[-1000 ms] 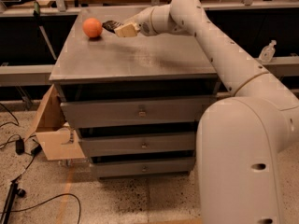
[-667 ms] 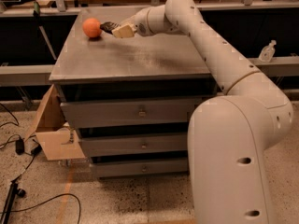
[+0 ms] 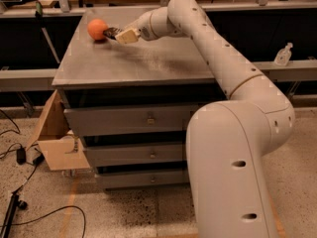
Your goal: Move rxbar chocolate near orange
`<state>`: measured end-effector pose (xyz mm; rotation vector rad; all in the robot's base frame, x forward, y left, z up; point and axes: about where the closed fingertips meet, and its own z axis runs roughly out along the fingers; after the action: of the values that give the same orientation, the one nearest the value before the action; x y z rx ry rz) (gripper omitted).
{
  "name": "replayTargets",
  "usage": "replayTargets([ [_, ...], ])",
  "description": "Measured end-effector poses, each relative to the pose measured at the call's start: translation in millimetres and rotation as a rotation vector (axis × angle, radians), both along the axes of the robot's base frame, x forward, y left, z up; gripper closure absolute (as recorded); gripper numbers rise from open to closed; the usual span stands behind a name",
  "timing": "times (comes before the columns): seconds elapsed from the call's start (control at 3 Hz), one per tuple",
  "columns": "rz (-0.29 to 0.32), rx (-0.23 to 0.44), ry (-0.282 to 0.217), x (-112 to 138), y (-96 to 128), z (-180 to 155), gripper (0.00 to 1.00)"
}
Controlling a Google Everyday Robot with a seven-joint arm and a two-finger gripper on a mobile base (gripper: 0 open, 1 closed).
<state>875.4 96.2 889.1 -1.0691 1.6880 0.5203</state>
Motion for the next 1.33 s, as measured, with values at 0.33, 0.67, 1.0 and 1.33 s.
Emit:
replayTargets([
  [0.33,0.000,-0.011,0.002,2,5,-3,0.59],
  [0.67,0.007,-0.019,-0.001,1,9,-3,0.36],
  [1.0,-0.003,-0.020,-0.009,-4,6,4,0.05],
  [1.33,-0.027,-0.008,-0.016,-8,-6,11,0.00],
])
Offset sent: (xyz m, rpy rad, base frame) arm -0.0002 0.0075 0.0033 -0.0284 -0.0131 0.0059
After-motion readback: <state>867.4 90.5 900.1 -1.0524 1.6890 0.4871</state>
